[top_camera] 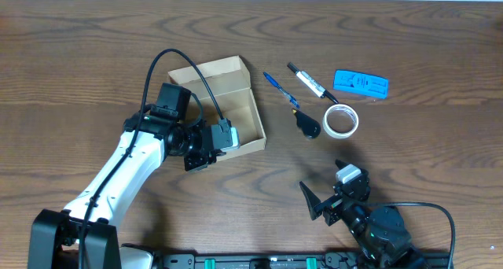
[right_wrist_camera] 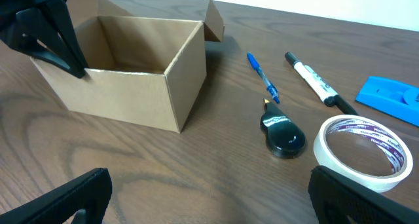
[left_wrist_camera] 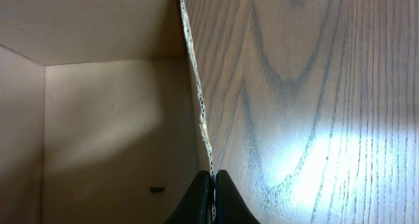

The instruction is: Pack container

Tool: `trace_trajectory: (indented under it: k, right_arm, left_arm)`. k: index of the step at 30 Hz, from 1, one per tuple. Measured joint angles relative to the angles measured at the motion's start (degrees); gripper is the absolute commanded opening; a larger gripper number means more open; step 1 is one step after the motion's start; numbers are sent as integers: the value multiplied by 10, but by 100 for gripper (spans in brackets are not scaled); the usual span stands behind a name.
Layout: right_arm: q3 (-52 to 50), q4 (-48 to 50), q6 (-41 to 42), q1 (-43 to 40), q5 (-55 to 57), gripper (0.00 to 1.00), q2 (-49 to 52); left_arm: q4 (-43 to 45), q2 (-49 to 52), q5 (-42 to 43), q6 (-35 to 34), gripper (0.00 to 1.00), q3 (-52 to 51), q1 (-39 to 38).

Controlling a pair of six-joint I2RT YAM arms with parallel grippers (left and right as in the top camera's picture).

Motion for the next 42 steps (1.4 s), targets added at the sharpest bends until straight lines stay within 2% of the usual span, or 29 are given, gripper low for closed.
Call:
trace_trajectory:
  k: [2, 3, 5, 10, 11, 13, 14, 19, 27, 30, 33, 38, 42]
  right_arm:
    - [0, 0, 0, 0, 0, 99, 0]
    - [0, 0, 0, 0, 0, 99, 0]
    - [0, 0, 0, 0, 0, 99, 0]
    - [0, 0, 0, 0, 0, 99, 0]
    - [0, 0, 0, 0, 0, 99, 0]
    - [0, 0, 0, 0, 0, 99, 0]
    - [0, 0, 0, 0, 0, 99, 0]
    - [0, 0, 0, 0, 0, 99, 0]
    - [0, 0, 0, 0, 0, 99, 0]
    - [0, 0, 0, 0, 0, 99, 0]
    - [0, 0, 0, 0, 0, 99, 0]
    - [0, 0, 0, 0, 0, 99, 0]
    - [0, 0, 0, 0, 0, 99, 0]
  left_arm:
    - [2, 0, 0, 2, 56, 0, 0]
    - [7, 0, -1, -3, 62, 0, 0]
    - [19, 0, -1, -22, 66, 2, 0]
    - [26, -8, -2, -81, 68, 40, 0]
    - [26, -16, -2, -99, 74, 53, 0]
    - [27, -38, -2, -129, 98, 76, 0]
    - [27, -50, -2, -149, 95, 88, 0]
    - [26, -111, -2, -228, 95, 116, 0]
    - [17, -137, 24, -277, 95, 116, 0]
    - [19, -137, 10, -301, 95, 116, 0]
    - [26, -137, -86, -376, 95, 116, 0]
    - [19, -137, -296, -562, 95, 116, 7]
    - [-13, -129, -383, -698, 95, 116, 25]
